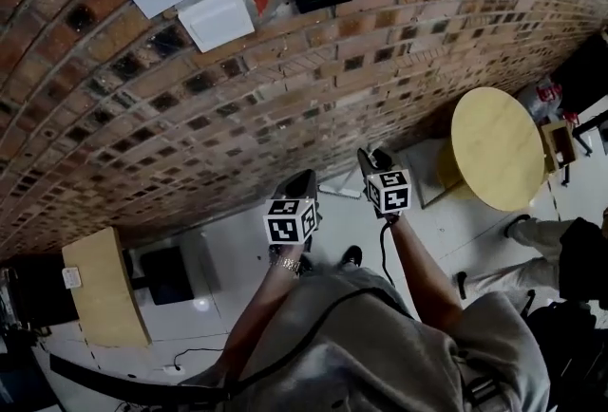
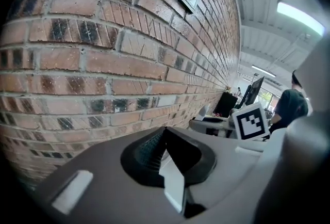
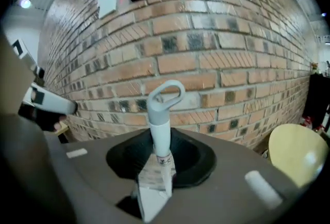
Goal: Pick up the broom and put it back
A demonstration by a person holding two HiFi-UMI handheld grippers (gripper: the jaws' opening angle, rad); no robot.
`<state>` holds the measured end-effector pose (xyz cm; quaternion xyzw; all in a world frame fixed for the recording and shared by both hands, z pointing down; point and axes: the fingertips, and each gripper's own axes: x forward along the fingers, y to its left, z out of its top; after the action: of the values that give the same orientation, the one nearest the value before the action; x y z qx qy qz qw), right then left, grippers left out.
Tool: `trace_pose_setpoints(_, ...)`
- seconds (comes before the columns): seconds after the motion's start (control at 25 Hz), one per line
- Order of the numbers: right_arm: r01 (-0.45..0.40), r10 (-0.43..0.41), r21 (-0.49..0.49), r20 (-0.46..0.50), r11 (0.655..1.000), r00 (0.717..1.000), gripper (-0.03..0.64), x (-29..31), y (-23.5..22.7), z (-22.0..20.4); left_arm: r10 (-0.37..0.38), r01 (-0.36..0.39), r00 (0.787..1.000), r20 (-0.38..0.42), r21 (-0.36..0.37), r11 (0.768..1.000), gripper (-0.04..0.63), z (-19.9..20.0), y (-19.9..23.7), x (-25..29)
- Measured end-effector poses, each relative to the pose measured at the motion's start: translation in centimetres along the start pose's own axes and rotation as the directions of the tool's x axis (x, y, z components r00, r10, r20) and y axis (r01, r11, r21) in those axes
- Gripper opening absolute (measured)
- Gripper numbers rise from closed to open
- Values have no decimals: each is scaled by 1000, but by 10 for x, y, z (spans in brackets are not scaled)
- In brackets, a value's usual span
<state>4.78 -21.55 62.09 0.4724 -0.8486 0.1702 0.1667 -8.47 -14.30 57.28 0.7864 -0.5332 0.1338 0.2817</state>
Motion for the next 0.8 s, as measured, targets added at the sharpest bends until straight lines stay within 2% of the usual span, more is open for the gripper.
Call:
trace_pose_setpoints(0.16, 14, -15, 12, 100, 1000, 995, 98, -35, 21, 50, -35, 35, 999, 21, 24, 999, -14, 16, -6, 2)
trace_pose_setpoints(0.28, 22, -28, 45, 139, 999, 990, 98, -52, 31, 68, -59, 58, 998, 30, 43, 997, -14, 23, -10, 1)
trace_pose_setpoints(0.52, 13, -23, 66, 153, 998, 988, 98, -61, 58, 72, -93, 91, 996, 15, 98, 991, -14, 27, -20, -2)
trace_pose_setpoints(0.72, -6, 2, 29, 134, 1000, 991, 98, -59, 77, 70, -76, 77, 997, -15, 151, 986, -12, 25, -22, -5)
trace_pose_setpoints(0.8, -9, 6, 16, 128, 1000, 992, 98, -59, 81, 70, -92, 93, 996, -19, 147, 985, -11, 25, -23, -6)
